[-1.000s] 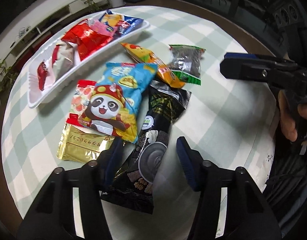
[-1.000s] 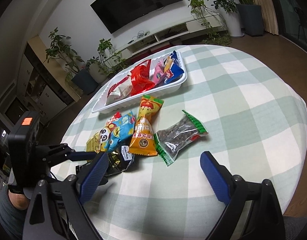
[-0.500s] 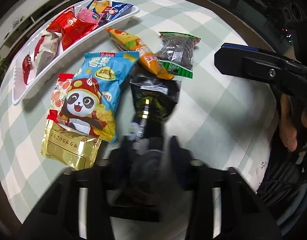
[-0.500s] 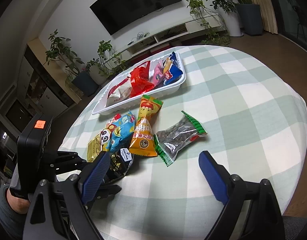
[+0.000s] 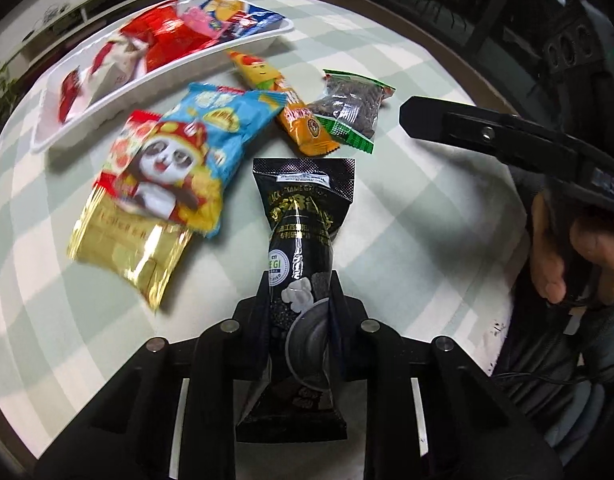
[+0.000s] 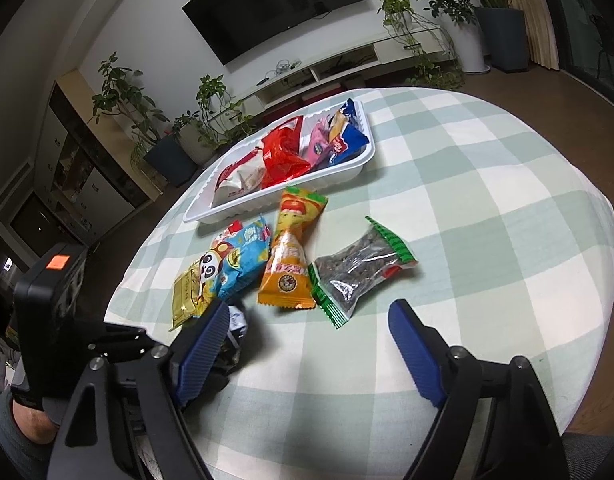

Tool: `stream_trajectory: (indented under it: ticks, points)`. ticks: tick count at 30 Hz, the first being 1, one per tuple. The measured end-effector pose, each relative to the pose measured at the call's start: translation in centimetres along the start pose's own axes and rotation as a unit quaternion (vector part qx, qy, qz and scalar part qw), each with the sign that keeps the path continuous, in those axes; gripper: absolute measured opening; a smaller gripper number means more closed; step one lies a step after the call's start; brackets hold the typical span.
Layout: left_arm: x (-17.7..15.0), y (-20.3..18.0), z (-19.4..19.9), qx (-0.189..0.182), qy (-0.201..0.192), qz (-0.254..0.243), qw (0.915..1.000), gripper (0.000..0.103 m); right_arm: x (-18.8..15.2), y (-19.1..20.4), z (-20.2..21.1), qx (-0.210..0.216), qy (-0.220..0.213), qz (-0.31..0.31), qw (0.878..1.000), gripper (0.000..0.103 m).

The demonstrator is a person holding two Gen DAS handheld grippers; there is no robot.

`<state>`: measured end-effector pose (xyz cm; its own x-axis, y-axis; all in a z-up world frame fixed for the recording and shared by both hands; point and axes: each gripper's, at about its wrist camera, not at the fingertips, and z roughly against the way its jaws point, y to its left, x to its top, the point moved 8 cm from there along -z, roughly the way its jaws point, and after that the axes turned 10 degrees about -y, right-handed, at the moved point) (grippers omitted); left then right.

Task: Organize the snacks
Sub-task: 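Grasp the clear packet with green ends with the right tool while the left tool holds the black bag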

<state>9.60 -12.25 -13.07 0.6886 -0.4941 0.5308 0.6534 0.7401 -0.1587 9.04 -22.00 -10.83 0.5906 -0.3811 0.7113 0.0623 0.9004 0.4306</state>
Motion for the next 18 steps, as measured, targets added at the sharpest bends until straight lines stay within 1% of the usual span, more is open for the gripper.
stream_trajectory:
  ticks: [2,5,7,10,13,15,18]
  points:
    - [-0.7,0.1,0.8,-0.001,-0.011,0.014,0.9998,0.021,-0.1,0.0,-0.2,0.0,0.006,0.003,1.0,0.079]
    - [-1.5,0.8,1.8,-0.004,-0.028,0.042,0.9987,0.021,0.1,0.2,-0.6,0.001,0.017,0.004,1.0,0.075]
    - [-2.2,1.5,2.7,-0.007,-0.043,0.066,0.9969,0.021,0.5,0.6,-0.7,-0.004,0.02,0.018,1.0,0.071]
    - [-2.6,2.4,3.3,-0.012,-0.06,0.094,0.9937,0.021,1.4,1.0,-1.3,-0.027,0.027,0.048,0.998,0.064]
    - [-3.3,3.1,4.2,-0.014,-0.073,0.111,0.9911,0.021,2.6,1.4,-2.5,-0.047,0.04,0.076,0.995,0.057]
    - [-3.5,3.6,4.9,-0.016,-0.084,0.121,0.9889,0.021,3.3,1.9,-3.0,-0.049,0.044,0.084,0.994,0.056]
    - [-4.0,4.2,6.0,-0.021,-0.097,0.132,0.9863,0.021,3.6,3.7,-4.1,-0.034,0.06,0.106,0.992,0.055]
